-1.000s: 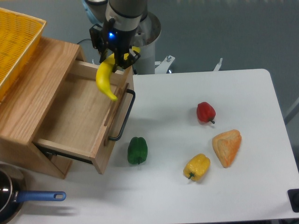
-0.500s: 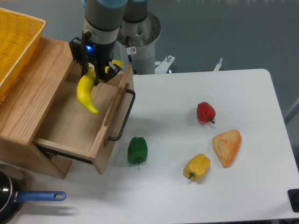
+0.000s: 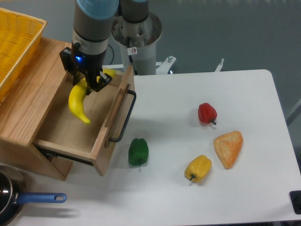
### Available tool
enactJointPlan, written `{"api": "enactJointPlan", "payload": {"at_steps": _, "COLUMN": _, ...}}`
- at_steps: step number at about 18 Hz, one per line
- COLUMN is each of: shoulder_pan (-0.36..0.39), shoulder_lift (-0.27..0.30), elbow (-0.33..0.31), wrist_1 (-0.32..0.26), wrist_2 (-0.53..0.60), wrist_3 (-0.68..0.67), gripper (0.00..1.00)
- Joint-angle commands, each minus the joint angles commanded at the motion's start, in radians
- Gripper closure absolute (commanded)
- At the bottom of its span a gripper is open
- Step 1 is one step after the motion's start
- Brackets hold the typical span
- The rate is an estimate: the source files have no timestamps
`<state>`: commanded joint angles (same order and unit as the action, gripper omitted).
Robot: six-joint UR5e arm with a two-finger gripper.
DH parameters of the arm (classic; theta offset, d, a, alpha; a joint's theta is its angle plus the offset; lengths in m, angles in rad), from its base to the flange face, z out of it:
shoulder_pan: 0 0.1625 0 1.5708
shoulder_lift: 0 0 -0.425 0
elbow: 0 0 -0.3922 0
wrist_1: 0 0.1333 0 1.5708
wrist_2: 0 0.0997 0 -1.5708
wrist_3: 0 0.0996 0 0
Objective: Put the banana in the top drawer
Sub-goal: 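Lower the banana into the drawer and open the gripper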
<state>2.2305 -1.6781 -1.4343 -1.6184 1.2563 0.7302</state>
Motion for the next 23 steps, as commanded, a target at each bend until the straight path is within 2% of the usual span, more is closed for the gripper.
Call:
{"api": "enactJointPlan", "payload": {"at_steps": 7, "shoulder_pan": -0.005, "shoulder_lift": -0.011, "elbow": -0.009, "wrist_1": 0.021, "wrist_2": 0.002, "wrist_3": -0.012, "gripper": 0.54}}
{"api": "enactJointPlan", "payload": {"at_steps": 23, "shoulder_pan": -0.009, "shoulder_lift": -0.026, "elbow": -0.025, "wrist_1": 0.023, "wrist_2": 0.031, "wrist_3": -0.012, "gripper": 0.53}}
